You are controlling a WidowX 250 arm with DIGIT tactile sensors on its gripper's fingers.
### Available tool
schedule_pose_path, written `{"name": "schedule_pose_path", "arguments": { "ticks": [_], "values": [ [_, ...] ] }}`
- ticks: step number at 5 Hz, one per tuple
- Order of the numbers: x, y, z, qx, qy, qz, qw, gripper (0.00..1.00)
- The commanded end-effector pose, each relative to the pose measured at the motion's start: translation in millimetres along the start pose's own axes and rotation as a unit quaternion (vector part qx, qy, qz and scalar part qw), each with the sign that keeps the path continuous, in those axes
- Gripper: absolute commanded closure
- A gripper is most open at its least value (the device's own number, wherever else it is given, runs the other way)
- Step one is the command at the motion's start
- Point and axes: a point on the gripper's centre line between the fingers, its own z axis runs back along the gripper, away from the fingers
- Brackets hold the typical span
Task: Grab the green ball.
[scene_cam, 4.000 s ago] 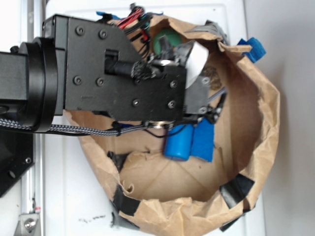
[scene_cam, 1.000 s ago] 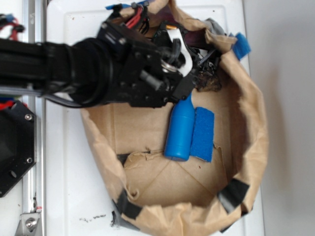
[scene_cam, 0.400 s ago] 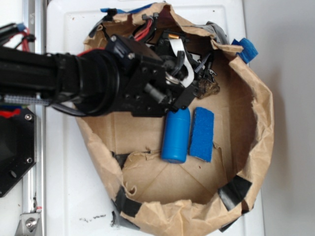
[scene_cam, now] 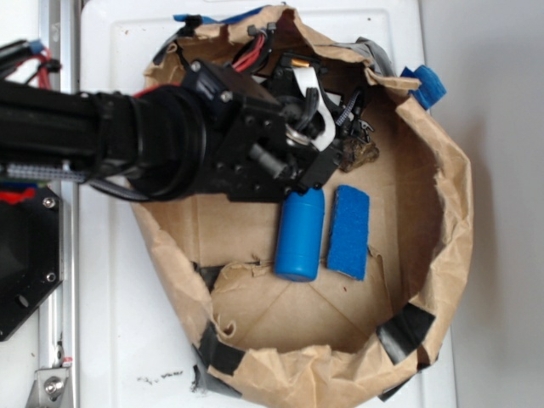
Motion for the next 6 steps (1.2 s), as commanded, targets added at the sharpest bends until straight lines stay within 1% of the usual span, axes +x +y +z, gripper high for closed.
{"name": "schedule_pose_path", "arguments": {
  "ticks": [1, 2, 3, 4, 5, 6],
  "values": [
    [5, -1, 12, -0.040, 0.010, -0.026, 0.999, 1.00],
    [13, 0, 42, -0.103, 0.064, -0.090, 0.989, 1.00],
    [9, 7, 96, -0.155, 0.084, -0.162, 0.971, 1.00],
    [2, 9, 133, -0.139, 0.092, -0.216, 0.962, 1.00],
    [1, 9, 160, -0.112, 0.182, -0.306, 0.928, 1.00],
    [2, 3, 164, -0.074, 0.248, -0.359, 0.897, 1.00]
  ]
}}
